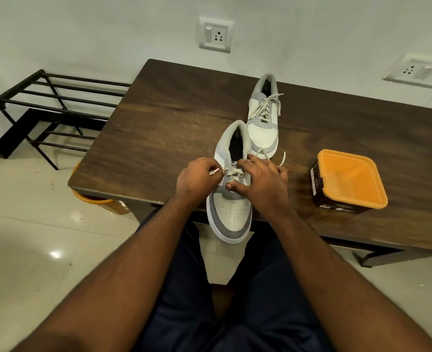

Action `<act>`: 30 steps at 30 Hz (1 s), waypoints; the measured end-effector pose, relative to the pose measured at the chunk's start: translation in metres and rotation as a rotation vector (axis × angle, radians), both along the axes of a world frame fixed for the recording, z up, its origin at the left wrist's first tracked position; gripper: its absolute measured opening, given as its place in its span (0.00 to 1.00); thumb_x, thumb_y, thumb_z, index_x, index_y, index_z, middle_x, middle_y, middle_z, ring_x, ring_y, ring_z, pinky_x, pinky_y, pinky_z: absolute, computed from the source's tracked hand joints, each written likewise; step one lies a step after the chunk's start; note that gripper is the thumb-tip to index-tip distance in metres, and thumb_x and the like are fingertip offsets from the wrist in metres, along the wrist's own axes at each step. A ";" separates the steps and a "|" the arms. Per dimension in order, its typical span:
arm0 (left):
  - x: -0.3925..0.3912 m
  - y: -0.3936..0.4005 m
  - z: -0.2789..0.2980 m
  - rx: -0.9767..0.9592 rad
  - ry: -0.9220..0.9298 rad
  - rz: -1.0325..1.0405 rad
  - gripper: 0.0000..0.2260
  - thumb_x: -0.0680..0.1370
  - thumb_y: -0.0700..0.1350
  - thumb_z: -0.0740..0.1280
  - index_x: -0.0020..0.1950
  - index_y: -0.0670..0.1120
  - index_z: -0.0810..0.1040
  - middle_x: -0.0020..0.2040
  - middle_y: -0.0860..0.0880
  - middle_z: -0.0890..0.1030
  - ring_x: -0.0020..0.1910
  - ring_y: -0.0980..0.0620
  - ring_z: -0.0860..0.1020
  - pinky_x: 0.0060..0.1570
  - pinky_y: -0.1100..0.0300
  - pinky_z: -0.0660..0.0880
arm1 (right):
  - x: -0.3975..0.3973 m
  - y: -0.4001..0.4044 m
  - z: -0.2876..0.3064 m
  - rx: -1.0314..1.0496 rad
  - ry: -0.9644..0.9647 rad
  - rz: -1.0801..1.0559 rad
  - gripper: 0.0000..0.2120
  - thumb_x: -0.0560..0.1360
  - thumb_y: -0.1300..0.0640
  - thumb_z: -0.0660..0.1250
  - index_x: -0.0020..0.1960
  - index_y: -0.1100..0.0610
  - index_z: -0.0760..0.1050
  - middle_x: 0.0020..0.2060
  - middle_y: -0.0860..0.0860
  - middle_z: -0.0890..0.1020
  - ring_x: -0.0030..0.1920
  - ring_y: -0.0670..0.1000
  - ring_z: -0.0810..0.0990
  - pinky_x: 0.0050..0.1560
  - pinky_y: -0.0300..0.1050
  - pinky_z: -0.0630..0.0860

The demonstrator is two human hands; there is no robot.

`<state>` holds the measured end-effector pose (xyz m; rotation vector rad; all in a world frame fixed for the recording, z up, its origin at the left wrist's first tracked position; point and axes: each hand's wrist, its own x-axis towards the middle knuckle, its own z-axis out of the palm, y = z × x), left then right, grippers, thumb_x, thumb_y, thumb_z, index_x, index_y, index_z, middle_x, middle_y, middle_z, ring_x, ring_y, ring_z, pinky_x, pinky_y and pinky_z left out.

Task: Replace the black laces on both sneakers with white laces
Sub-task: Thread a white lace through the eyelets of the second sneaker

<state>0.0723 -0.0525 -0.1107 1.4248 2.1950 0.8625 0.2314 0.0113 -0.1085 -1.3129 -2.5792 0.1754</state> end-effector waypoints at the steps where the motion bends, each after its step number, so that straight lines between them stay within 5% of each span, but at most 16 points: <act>1: -0.003 -0.001 -0.001 -0.026 0.020 0.010 0.05 0.76 0.49 0.67 0.43 0.49 0.80 0.43 0.52 0.78 0.41 0.51 0.77 0.38 0.58 0.70 | 0.001 0.000 0.000 -0.004 0.001 -0.003 0.30 0.71 0.32 0.63 0.69 0.44 0.69 0.70 0.45 0.71 0.69 0.50 0.67 0.65 0.52 0.58; 9: -0.020 -0.002 0.008 -0.181 0.039 0.107 0.06 0.75 0.51 0.69 0.42 0.50 0.79 0.39 0.52 0.81 0.40 0.52 0.79 0.40 0.57 0.74 | 0.002 0.001 -0.002 -0.088 0.059 0.025 0.28 0.72 0.34 0.64 0.69 0.45 0.69 0.64 0.45 0.77 0.66 0.51 0.70 0.64 0.53 0.61; 13: -0.013 -0.002 0.019 0.092 -0.523 0.302 0.05 0.74 0.42 0.68 0.48 0.50 0.78 0.38 0.53 0.79 0.30 0.59 0.74 0.28 0.64 0.71 | 0.009 -0.001 -0.007 -0.374 0.555 -0.050 0.25 0.75 0.43 0.67 0.70 0.46 0.69 0.62 0.45 0.78 0.62 0.46 0.75 0.62 0.47 0.72; 16: -0.008 -0.002 0.035 0.032 -0.881 0.322 0.11 0.75 0.35 0.58 0.47 0.46 0.78 0.28 0.52 0.71 0.21 0.59 0.65 0.21 0.66 0.63 | 0.007 -0.001 -0.001 -0.397 0.779 -0.208 0.13 0.76 0.53 0.69 0.60 0.54 0.78 0.48 0.44 0.81 0.50 0.41 0.79 0.50 0.32 0.75; 20: -0.001 0.002 0.039 -0.023 -0.827 0.130 0.15 0.79 0.33 0.56 0.53 0.42 0.82 0.33 0.51 0.75 0.24 0.60 0.69 0.24 0.67 0.66 | -0.007 0.009 0.001 -0.429 0.817 -0.268 0.05 0.73 0.55 0.72 0.47 0.55 0.80 0.38 0.45 0.81 0.40 0.42 0.79 0.42 0.34 0.75; 24: 0.007 0.010 0.031 0.089 -0.637 0.092 0.15 0.81 0.33 0.58 0.64 0.40 0.78 0.45 0.49 0.80 0.32 0.62 0.72 0.32 0.75 0.69 | -0.018 0.013 -0.006 -0.466 0.738 -0.298 0.11 0.69 0.49 0.76 0.45 0.55 0.80 0.37 0.49 0.82 0.40 0.48 0.81 0.43 0.46 0.80; 26: 0.010 0.014 0.028 0.135 -0.640 0.091 0.16 0.81 0.33 0.58 0.67 0.41 0.75 0.43 0.46 0.80 0.32 0.61 0.74 0.32 0.73 0.70 | -0.020 0.012 -0.007 -0.443 0.738 -0.313 0.09 0.69 0.49 0.75 0.43 0.54 0.80 0.35 0.47 0.82 0.38 0.47 0.81 0.43 0.48 0.81; 30: 0.018 0.019 0.027 0.125 -0.615 0.047 0.07 0.81 0.36 0.62 0.57 0.43 0.75 0.34 0.46 0.80 0.28 0.60 0.76 0.29 0.68 0.71 | -0.019 0.008 -0.010 -0.454 0.795 -0.330 0.06 0.70 0.51 0.72 0.41 0.53 0.83 0.33 0.46 0.83 0.37 0.47 0.82 0.44 0.54 0.81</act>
